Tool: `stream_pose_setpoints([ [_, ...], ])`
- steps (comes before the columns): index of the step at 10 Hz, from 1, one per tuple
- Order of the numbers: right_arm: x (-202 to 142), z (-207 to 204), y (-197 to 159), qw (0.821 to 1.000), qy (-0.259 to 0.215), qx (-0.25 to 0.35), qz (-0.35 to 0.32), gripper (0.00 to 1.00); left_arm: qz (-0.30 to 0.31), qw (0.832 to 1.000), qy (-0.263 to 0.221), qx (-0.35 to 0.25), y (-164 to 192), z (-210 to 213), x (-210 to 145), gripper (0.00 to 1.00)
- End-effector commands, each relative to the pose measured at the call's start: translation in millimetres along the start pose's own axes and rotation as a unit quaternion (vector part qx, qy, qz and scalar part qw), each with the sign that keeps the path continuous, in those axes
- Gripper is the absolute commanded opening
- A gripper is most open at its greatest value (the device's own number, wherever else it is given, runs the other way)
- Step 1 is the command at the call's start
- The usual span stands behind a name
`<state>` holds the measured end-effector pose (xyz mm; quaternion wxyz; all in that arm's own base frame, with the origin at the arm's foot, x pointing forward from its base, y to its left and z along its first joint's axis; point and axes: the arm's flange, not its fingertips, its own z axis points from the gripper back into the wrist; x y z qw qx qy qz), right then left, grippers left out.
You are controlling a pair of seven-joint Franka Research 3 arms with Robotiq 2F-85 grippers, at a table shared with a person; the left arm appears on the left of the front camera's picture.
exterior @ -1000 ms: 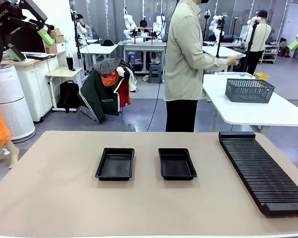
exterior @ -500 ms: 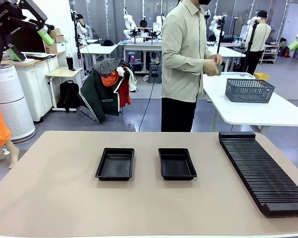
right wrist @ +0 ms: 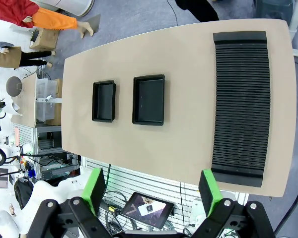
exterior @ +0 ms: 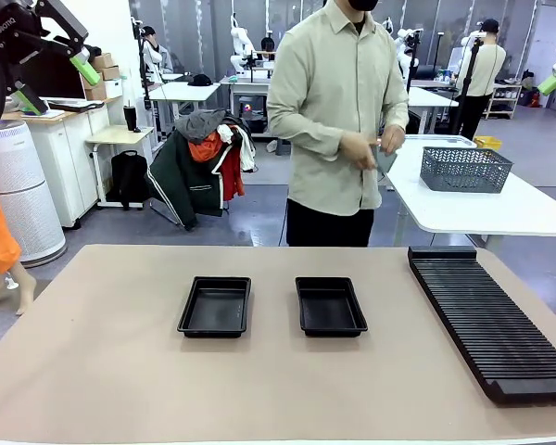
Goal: Inspect and transfer BCBs to ESD trays.
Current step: Pick up the Blank PCB from the PCB Rack and place it in the left ESD tray.
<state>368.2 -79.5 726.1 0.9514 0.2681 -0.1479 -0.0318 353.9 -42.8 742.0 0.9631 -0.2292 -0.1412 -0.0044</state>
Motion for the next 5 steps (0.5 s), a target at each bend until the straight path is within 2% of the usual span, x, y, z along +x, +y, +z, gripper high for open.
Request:
stream_pose_setpoints([
  [1, -0.1, -0.1, -0.1, 1.000, 0.000, 0.003, 0.002, 1.00, -0.001, 1.000, 0.000, -0.005, 1.2, 0.7, -0.3, 1.00],
  [5, -0.1, -0.1, -0.1, 1.000, 0.000, 0.003, 0.002, 1.00, -0.001, 1.000, 0.000, -0.005, 1.2, 0.7, -0.3, 1.00],
])
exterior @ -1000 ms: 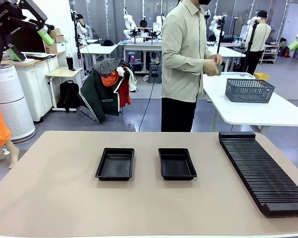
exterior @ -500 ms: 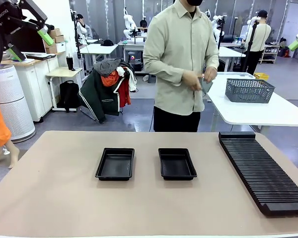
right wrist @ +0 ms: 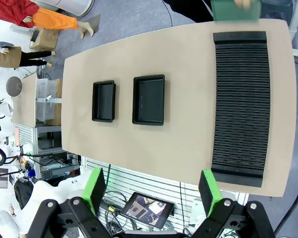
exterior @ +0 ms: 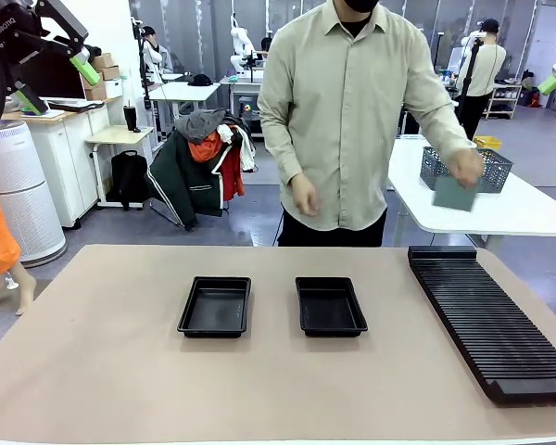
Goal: Inspect and transfer BCBs to ESD trays.
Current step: Pick up the Blank PCB from the PCB Rack and place it in the left ESD tray.
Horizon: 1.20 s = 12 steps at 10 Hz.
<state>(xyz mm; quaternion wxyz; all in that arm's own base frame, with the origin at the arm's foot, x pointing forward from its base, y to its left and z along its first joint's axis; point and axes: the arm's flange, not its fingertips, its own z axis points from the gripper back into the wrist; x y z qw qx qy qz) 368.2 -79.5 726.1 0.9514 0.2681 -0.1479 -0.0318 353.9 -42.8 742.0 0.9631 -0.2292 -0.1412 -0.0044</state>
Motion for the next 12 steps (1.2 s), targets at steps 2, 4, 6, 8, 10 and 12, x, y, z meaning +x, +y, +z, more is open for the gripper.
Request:
stream_pose_setpoints([
  [2, -0.1, -0.1, -0.1, 1.000, 0.000, 0.003, 0.002, 1.00, -0.001, 1.000, 0.000, -0.005, 1.2, 0.7, -0.3, 1.00],
  [4, -0.1, -0.1, -0.1, 1.000, 0.000, 0.003, 0.002, 1.00, -0.001, 1.000, 0.000, -0.005, 1.2, 0.7, -0.3, 1.00],
  [6, -0.1, -0.1, -0.1, 1.000, 0.000, 0.003, 0.002, 1.00, -0.001, 1.000, 0.000, -0.005, 1.2, 0.7, -0.3, 1.00],
  [8, -0.1, -0.1, -0.1, 1.000, 0.000, 0.003, 0.002, 1.00, -0.001, 1.000, 0.000, -0.005, 1.2, 0.7, -0.3, 1.00],
  [10, -0.1, -0.1, -0.1, 1.000, 0.000, 0.003, 0.002, 1.00, -0.001, 1.000, 0.000, -0.005, 1.2, 0.7, -0.3, 1.00],
  [12, -0.1, -0.1, -0.1, 1.000, 0.000, 0.003, 0.002, 1.00, -0.001, 1.000, 0.000, -0.005, 1.2, 0.7, -0.3, 1.00],
])
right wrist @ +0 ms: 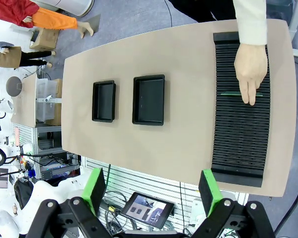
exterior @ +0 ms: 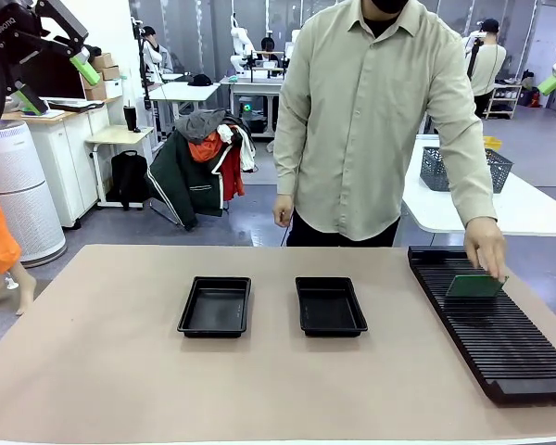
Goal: Inspect and transfer BCBs to ESD trays.
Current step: Pick up the Blank PCB from the PCB Rack and place it in the left ESD tray.
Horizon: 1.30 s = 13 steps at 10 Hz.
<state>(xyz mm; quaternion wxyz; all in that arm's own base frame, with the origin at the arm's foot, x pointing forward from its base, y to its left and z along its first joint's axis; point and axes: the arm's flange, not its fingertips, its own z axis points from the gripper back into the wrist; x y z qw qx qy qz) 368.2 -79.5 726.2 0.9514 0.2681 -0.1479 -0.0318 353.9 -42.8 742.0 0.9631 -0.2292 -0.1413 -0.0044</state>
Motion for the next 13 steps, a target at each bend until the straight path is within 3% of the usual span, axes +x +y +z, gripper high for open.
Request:
stream_pose_setpoints([
  [1, -0.1, -0.1, -0.1, 1.000, 0.000, 0.003, 0.002, 1.00, -0.001, 1.000, 0.000, -0.005, 1.2, 0.7, -0.3, 1.00],
  [12, 0.0, 0.0, 0.0, 1.000, 0.000, 0.000, 0.000, 1.00, -0.001, 1.000, 0.000, -0.005, 1.2, 0.7, -0.3, 1.00],
  [13, -0.9, -2.7, 3.5, 0.998, -0.005, -0.028, 0.052, 1.00, -0.001, 1.000, 0.000, -0.005, 1.2, 0.7, -0.3, 1.00],
])
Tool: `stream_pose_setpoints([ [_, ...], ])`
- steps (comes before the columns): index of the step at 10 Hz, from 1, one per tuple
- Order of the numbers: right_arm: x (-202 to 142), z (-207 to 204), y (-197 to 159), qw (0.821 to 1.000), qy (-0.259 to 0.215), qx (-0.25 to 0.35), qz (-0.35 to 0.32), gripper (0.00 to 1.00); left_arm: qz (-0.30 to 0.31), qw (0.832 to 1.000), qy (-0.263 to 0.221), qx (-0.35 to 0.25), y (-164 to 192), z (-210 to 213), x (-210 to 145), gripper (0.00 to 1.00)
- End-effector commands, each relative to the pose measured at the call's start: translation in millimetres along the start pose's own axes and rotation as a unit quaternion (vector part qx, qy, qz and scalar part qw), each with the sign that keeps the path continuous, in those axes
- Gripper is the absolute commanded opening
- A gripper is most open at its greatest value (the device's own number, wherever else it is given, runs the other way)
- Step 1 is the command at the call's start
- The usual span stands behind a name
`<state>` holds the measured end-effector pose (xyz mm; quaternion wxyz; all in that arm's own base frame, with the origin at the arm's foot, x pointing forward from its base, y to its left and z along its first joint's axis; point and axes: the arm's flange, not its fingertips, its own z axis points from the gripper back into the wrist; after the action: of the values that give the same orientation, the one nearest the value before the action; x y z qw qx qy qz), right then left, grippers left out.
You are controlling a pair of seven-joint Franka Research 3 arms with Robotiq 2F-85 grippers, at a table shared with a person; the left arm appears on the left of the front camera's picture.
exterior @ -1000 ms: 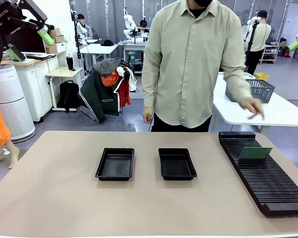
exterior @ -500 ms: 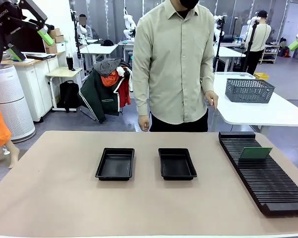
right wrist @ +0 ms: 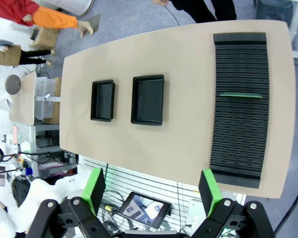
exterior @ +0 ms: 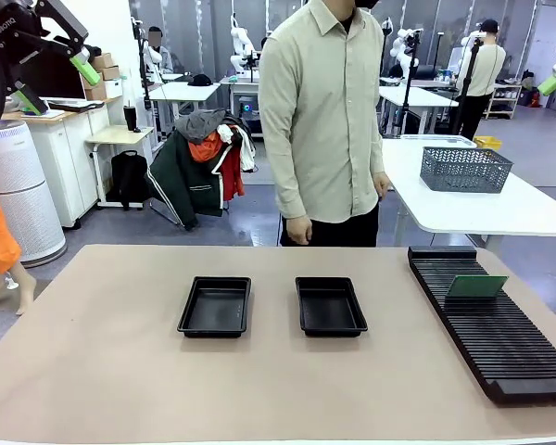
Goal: Inspect and transfer BCBs to ESD trays.
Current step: Pick up the Blank PCB from the PCB Rack and place it in the left ESD tray.
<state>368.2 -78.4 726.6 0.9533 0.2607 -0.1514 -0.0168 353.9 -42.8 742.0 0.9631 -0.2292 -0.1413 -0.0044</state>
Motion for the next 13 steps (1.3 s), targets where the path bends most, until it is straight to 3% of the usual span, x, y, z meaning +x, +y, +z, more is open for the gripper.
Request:
stream_pose_setpoints([
  [1, -0.6, -8.8, -1.4, 0.995, 0.000, -0.048, 0.091, 1.00, -0.001, 1.000, 0.000, -0.005, 1.2, 0.7, -0.3, 1.00],
  [5, -5.8, -47.9, -38.3, 0.951, 0.008, -0.094, 0.293, 1.00, -0.001, 1.000, 0.000, -0.005, 1.2, 0.7, -0.3, 1.00],
  [6, -11.2, -56.1, -50.5, 0.930, 0.046, -0.103, 0.351, 1.00, -0.001, 1.000, 0.000, -0.005, 1.2, 0.7, -0.3, 1.00],
  [8, -9.3, -88.0, -66.0, 0.882, 0.060, -0.091, 0.459, 1.00, -0.001, 1.000, 0.000, -0.005, 1.2, 0.7, -0.3, 1.00],
  [13, -2.5, -164.0, -105.9, 0.774, 0.117, -0.122, 0.611, 1.00, -0.001, 1.000, 0.000, -0.005, 1.2, 0.7, -0.3, 1.00],
])
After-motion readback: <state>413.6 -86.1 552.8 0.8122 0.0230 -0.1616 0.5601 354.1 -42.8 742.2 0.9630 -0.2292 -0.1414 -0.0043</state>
